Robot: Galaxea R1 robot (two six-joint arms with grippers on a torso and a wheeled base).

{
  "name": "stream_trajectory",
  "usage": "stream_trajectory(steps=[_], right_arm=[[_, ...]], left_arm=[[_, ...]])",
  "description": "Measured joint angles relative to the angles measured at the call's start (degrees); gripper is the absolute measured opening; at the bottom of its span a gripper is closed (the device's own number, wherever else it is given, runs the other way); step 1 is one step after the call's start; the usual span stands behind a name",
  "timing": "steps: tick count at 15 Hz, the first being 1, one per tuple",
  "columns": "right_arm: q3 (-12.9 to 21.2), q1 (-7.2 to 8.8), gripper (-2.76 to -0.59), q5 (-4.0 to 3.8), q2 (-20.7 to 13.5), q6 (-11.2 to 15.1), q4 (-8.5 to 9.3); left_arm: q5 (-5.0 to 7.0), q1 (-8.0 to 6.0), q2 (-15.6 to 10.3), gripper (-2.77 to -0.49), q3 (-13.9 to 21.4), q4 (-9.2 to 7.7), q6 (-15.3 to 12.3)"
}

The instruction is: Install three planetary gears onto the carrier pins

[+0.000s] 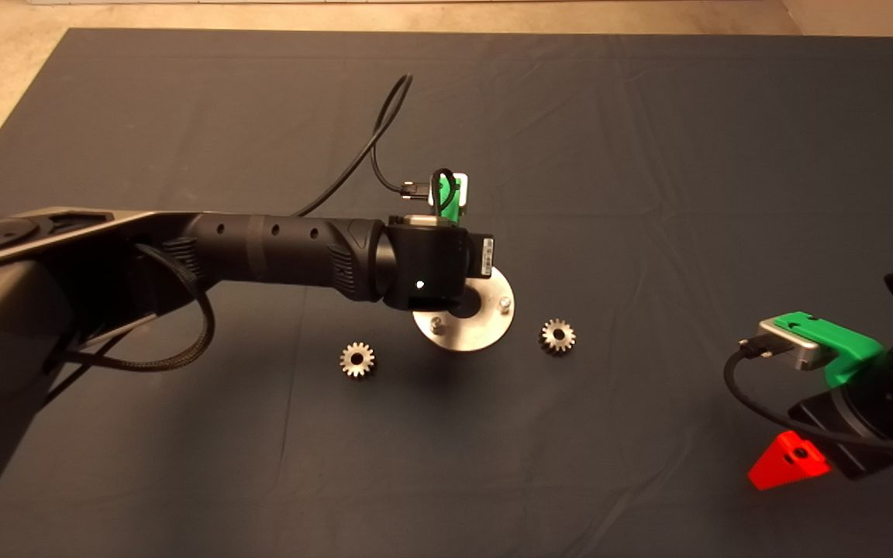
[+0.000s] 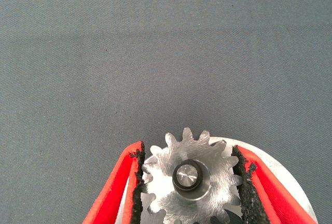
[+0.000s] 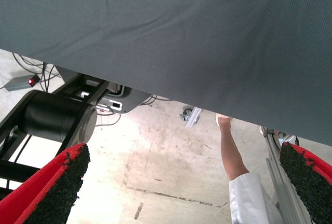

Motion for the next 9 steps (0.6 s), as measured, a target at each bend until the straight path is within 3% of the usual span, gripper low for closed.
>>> stream_trajectory(steps=[9], right_arm=[[0.0, 0.0, -0.63, -0.02, 0.0, 0.0, 0.0]], left_arm=[[0.07, -0.04, 0.1, -1.95, 1.4, 0.83, 0.0]])
